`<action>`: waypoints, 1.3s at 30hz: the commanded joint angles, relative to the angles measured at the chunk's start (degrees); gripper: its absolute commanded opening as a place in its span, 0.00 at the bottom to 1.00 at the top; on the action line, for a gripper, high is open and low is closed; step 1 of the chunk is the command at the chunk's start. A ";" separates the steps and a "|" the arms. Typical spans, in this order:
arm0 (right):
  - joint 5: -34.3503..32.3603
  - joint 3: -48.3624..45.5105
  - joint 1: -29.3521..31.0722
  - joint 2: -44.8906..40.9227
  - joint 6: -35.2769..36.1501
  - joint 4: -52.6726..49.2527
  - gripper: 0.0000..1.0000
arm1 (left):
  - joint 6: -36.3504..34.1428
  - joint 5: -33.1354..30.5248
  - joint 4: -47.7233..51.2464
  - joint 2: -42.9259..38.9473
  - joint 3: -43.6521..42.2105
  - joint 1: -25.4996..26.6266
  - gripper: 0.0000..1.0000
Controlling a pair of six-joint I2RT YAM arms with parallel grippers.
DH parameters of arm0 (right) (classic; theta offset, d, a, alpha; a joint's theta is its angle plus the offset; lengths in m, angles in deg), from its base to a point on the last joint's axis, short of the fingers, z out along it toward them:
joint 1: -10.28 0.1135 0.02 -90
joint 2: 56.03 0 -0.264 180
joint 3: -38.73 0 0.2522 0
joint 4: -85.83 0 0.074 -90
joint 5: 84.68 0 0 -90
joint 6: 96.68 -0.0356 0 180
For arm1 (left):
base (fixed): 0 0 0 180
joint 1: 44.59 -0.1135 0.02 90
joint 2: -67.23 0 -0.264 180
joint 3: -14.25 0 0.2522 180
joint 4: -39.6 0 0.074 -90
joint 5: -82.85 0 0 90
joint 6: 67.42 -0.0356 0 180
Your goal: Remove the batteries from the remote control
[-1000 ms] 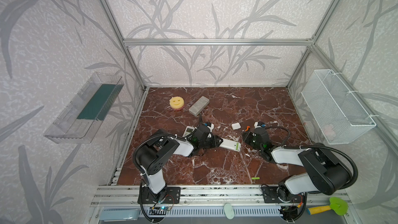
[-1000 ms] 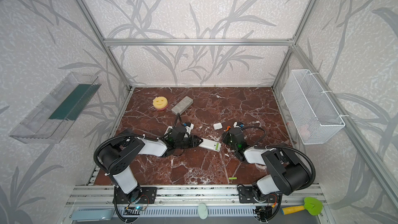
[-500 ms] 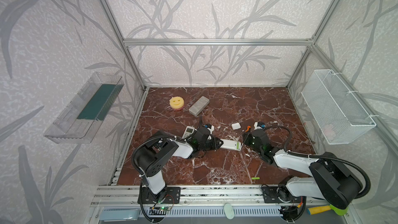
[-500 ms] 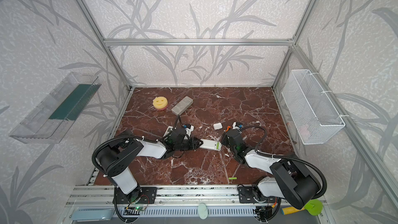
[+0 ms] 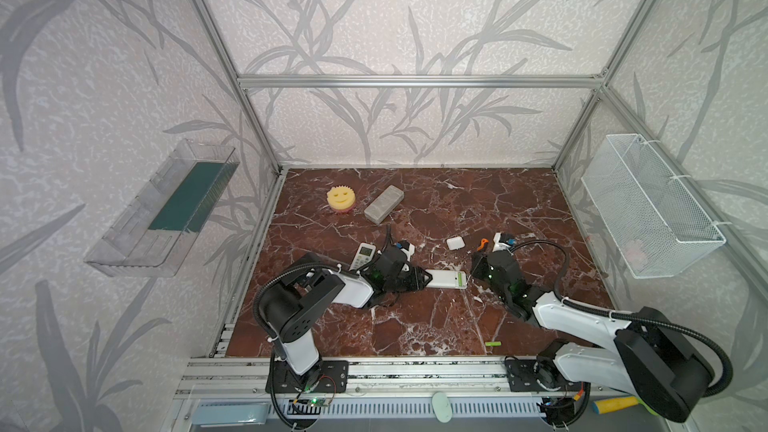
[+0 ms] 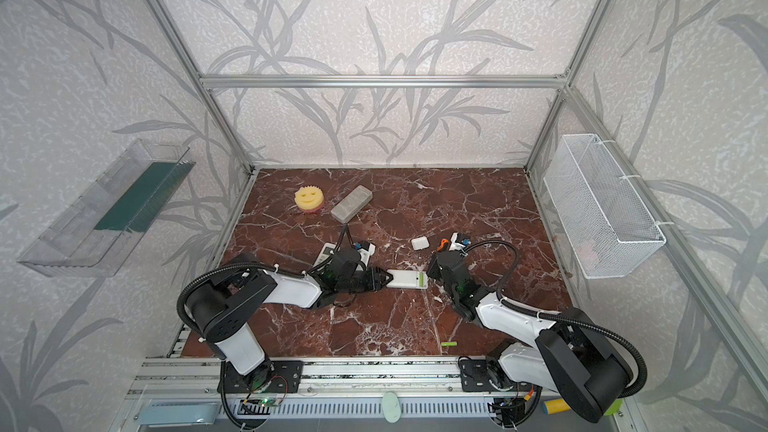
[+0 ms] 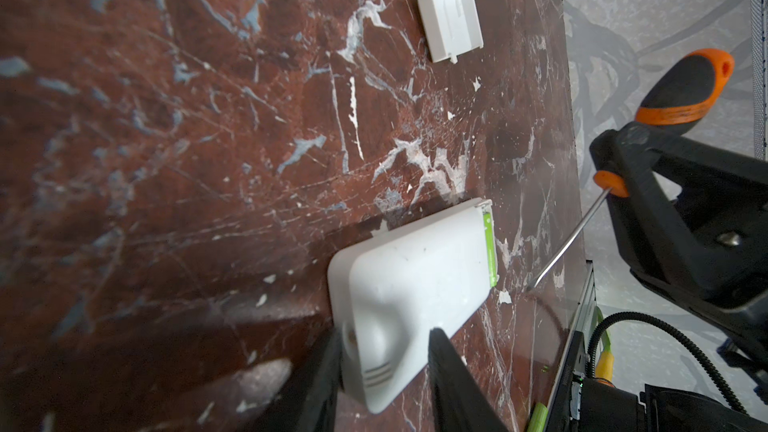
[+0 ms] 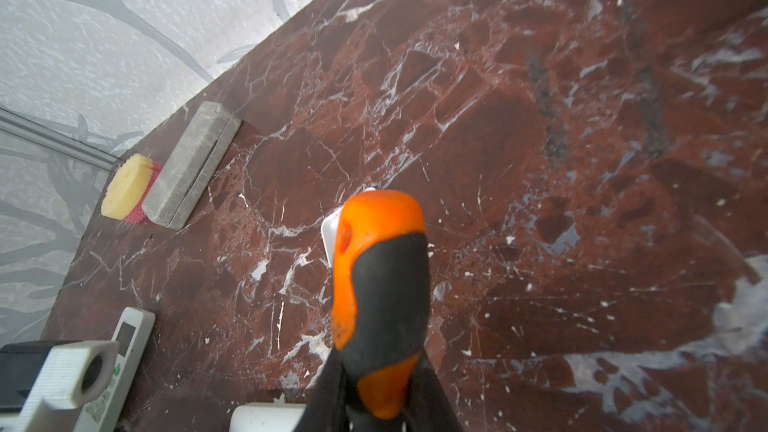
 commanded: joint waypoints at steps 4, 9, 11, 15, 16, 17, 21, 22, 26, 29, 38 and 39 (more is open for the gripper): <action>-2.68 0.86 0.30 1.44 1.31 0.75 0.00 | 0.89 -0.41 9.79 1.86 -3.02 0.64 0.40; -2.35 0.87 0.63 4.57 0.65 4.26 0.00 | 0.98 -0.49 9.70 1.79 -3.17 0.74 0.40; -2.41 1.23 0.89 5.10 0.69 4.89 0.00 | 0.92 -0.53 9.70 1.77 -3.27 0.80 0.40; -3.01 1.87 1.42 5.66 1.13 5.36 0.00 | 1.06 -0.58 9.61 1.71 -3.33 0.73 0.40; -3.05 1.92 1.49 5.88 1.16 5.62 0.00 | 1.02 -0.58 9.53 1.74 -3.33 0.80 0.40; -3.05 2.00 1.53 6.09 1.17 5.79 0.00 | 1.02 -0.58 9.52 1.79 -3.33 0.79 0.40; -3.56 1.96 2.05 6.38 1.08 6.23 0.00 | 1.14 -0.49 9.38 1.86 -3.31 0.76 0.40; -3.64 2.01 2.15 6.51 1.08 6.25 0.00 | 1.16 -0.45 9.34 1.93 -3.46 0.83 0.40; -3.84 2.18 2.35 7.87 1.13 6.66 0.00 | 1.16 -0.40 9.26 1.93 -3.50 0.83 0.40; -4.07 1.92 2.49 9.71 1.10 8.23 0.00 | 1.10 -0.40 9.17 1.91 -3.48 0.83 0.40; -4.99 -0.19 2.94 12.00 -3.72 12.80 0.00 | 1.60 -0.45 8.90 1.53 -4.19 1.24 0.40; -5.48 -0.72 2.94 12.00 -4.82 13.80 0.00 | 1.78 -0.40 8.87 1.48 -4.36 1.35 0.40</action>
